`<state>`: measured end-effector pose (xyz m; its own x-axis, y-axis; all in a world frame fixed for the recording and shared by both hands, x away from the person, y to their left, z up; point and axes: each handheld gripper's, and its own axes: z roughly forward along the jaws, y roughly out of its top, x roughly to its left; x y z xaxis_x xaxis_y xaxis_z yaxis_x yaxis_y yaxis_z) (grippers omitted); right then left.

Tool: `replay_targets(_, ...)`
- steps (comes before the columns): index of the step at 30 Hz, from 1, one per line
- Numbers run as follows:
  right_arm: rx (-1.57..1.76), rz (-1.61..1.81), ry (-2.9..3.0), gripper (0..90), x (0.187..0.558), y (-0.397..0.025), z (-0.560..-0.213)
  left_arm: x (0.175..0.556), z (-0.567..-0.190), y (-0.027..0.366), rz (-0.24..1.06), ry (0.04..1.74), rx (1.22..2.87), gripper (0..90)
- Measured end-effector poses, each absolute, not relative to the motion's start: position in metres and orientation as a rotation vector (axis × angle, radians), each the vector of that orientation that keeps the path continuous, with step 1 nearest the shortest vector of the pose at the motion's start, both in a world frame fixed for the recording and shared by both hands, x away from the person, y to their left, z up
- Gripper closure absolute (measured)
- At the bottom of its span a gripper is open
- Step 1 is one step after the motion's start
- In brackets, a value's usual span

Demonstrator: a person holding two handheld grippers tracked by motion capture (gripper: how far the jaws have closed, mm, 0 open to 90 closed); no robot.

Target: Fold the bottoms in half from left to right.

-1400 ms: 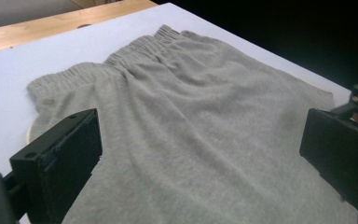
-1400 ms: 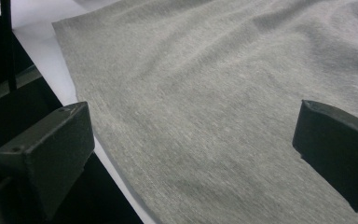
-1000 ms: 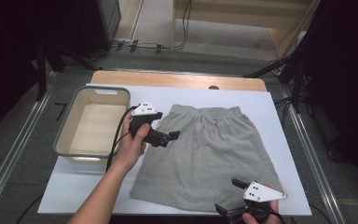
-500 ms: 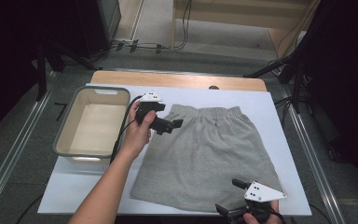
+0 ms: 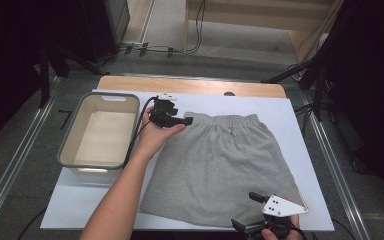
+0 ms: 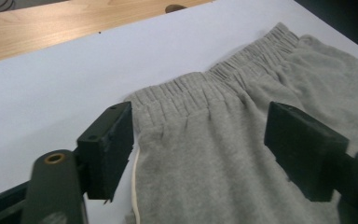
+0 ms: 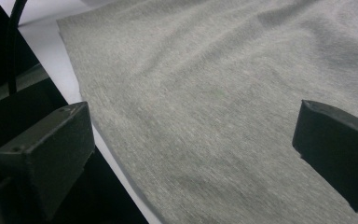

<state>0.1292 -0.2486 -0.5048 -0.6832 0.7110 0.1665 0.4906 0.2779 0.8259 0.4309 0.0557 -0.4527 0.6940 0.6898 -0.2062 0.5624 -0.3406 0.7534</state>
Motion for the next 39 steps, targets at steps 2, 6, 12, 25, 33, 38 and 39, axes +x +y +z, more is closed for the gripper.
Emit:
replay_targets(2,1.107,1.365,2.311,0.0,0.129,-0.248,-0.505,0.437,-0.457,0.054,0.184,0.978,2.042,28.2)
replay_targets(6,1.099,1.354,2.318,0.0,0.129,-0.248,-0.505,0.448,-0.467,0.052,0.176,1.020,2.041,33.1)
replay_targets(12,1.098,1.351,2.317,0.0,0.129,-0.247,-0.506,0.461,-0.478,0.045,0.179,1.058,2.066,38.9)
replay_targets(25,1.104,1.340,2.311,0.0,0.128,-0.250,-0.507,0.474,-0.498,0.039,0.161,1.136,2.086,48.3)
replay_targets(33,1.092,1.334,2.322,0.0,0.130,-0.247,-0.508,0.473,-0.502,0.035,0.107,1.122,2.082,42.7)
replay_targets(38,1.092,1.329,2.334,0.0,0.132,-0.244,-0.509,0.470,-0.501,0.031,0.105,1.108,2.109,44.2)
replay_targets(39,1.086,1.328,2.334,0.0,0.132,-0.243,-0.509,0.470,-0.501,0.031,0.106,1.112,2.109,46.2)
